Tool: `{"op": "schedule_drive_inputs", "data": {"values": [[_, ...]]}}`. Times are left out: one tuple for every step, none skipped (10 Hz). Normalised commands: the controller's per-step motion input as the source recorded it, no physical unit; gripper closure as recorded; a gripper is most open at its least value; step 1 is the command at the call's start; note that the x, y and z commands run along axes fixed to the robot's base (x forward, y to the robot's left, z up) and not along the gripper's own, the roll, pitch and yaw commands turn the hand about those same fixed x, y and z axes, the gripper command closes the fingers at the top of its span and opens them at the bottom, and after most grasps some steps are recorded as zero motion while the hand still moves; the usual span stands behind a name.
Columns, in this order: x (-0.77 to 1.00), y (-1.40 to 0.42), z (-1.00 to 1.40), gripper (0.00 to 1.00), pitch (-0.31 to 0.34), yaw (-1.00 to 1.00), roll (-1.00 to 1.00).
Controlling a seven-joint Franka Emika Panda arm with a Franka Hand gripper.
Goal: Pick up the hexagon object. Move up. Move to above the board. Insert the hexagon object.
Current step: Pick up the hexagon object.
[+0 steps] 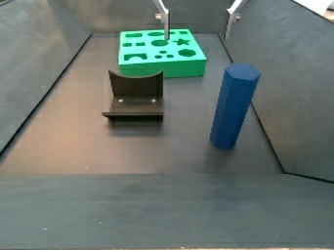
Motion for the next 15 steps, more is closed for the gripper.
{"op": "schedule_drive_inputs", "data": {"values": [[-0.43, 0.25, -0.01, 0.0, -0.09, -0.06, -0.11], [-0.18, 0.48, 0.0, 0.0, -0.131, 0.03, -0.18], [-0.47, 0.42, -0.05, 0.0, -0.103, 0.03, -0.04], [-0.57, 0.3, -0.08, 0.0, -0.097, 0.0, 0.0], [-0.5, 0.31, -0.15, 0.0, -0.137, 0.03, -0.03], [-0.49, 0.27, -0.24, 0.0, -0.149, 0.11, 0.0], [-0.35, 0.23, -0.3, 0.0, -0.14, 0.18, 0.0], [-0.05, 0.17, -0.39, 0.0, -0.149, 0.2, 0.0], [0.12, 0.18, -0.39, 0.0, -0.113, 0.19, -0.01], [0.35, 0.21, -0.41, 0.0, -0.067, 0.21, -0.01], [0.17, 0.29, -0.53, 0.0, -0.101, 0.23, -0.01], [0.0, 0.23, -0.59, 0.0, -0.159, 0.27, 0.0], [0.0, 0.0, 0.0, 0.0, 0.006, 0.0, 0.0], [-0.03, 0.0, -0.03, 0.0, 0.003, 0.0, 0.04], [-0.05, 0.01, 0.0, 0.0, 0.0, -0.03, 0.05]]}}
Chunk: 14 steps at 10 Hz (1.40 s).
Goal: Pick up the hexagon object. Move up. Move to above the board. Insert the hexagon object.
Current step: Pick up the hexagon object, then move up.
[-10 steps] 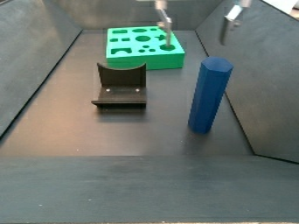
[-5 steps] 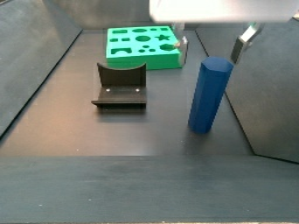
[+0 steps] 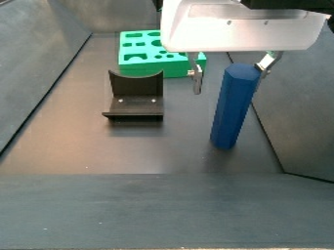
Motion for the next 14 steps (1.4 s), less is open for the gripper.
{"op": "schedule_drive_inputs", "data": {"values": [[0.0, 0.0, 0.0, 1.0, 0.0, 0.0, 0.0], [0.0, 0.0, 0.0, 1.0, 0.0, 0.0, 0.0], [0.0, 0.0, 0.0, 1.0, 0.0, 0.0, 0.0], [0.0, 0.0, 0.0, 1.0, 0.0, 0.0, 0.0], [0.0, 0.0, 0.0, 1.0, 0.0, 0.0, 0.0], [0.0, 0.0, 0.0, 1.0, 0.0, 0.0, 0.0], [0.0, 0.0, 0.0, 1.0, 0.0, 0.0, 0.0], [0.0, 0.0, 0.0, 1.0, 0.0, 0.0, 0.0], [0.0, 0.0, 0.0, 1.0, 0.0, 0.0, 0.0], [0.0, 0.0, 0.0, 1.0, 0.0, 0.0, 0.0], [0.0, 0.0, 0.0, 1.0, 0.0, 0.0, 0.0], [0.0, 0.0, 0.83, 1.0, 0.0, 0.0, 0.0], [0.01, 0.07, 0.75, 1.0, -0.026, -0.07, 0.02], [-0.01, 0.05, 0.58, 1.0, -0.013, -0.07, 0.03]]}}
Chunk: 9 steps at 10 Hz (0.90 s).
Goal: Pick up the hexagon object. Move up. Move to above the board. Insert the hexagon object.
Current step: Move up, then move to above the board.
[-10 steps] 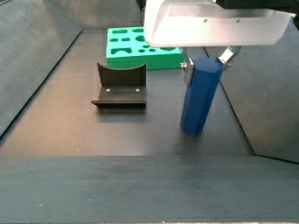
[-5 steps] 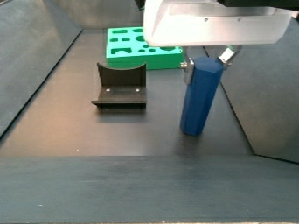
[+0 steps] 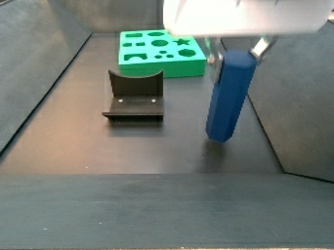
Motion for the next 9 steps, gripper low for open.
{"op": "schedule_drive_inputs", "data": {"values": [[-0.01, 0.04, 0.42, 1.0, 0.011, -0.07, 0.03], [-0.01, 0.03, 0.26, 1.0, 0.036, -0.05, 0.03], [0.0, -0.24, 1.0, 1.0, -0.128, 0.01, -0.1], [0.0, -0.25, 1.0, 1.0, -0.112, 0.01, -0.11], [-0.01, -0.24, 1.0, 1.0, -0.085, 0.03, -0.1], [-0.01, -0.21, 1.0, 1.0, -0.056, 0.03, -0.09], [-0.01, -0.21, 1.0, 1.0, -0.035, 0.02, -0.09], [-0.01, -0.2, 1.0, 1.0, -0.003, 0.02, -0.08], [0.0, -0.19, 1.0, 1.0, 0.024, 0.02, -0.07]]}}
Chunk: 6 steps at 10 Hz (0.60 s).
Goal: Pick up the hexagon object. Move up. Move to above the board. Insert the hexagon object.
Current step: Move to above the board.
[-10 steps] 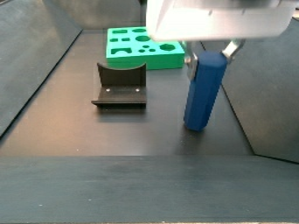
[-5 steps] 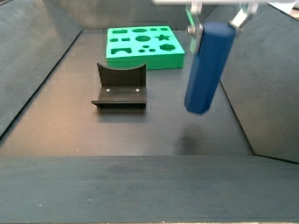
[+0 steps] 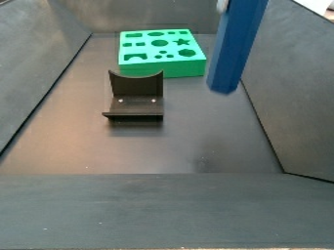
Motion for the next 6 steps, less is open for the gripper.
{"op": "schedule_drive_inputs", "data": {"values": [[0.0, -0.17, 1.0, 1.0, 0.054, 0.02, -0.07], [0.01, -0.16, 1.0, 1.0, 0.062, 0.02, -0.07], [0.01, -0.14, 1.0, 1.0, 0.072, 0.02, -0.07], [0.01, -0.13, 1.0, 1.0, 0.077, 0.02, -0.07], [0.02, -0.11, 1.0, 1.0, 0.077, 0.02, -0.06], [0.02, -0.08, 0.96, 1.0, 0.078, 0.02, -0.06]]}}
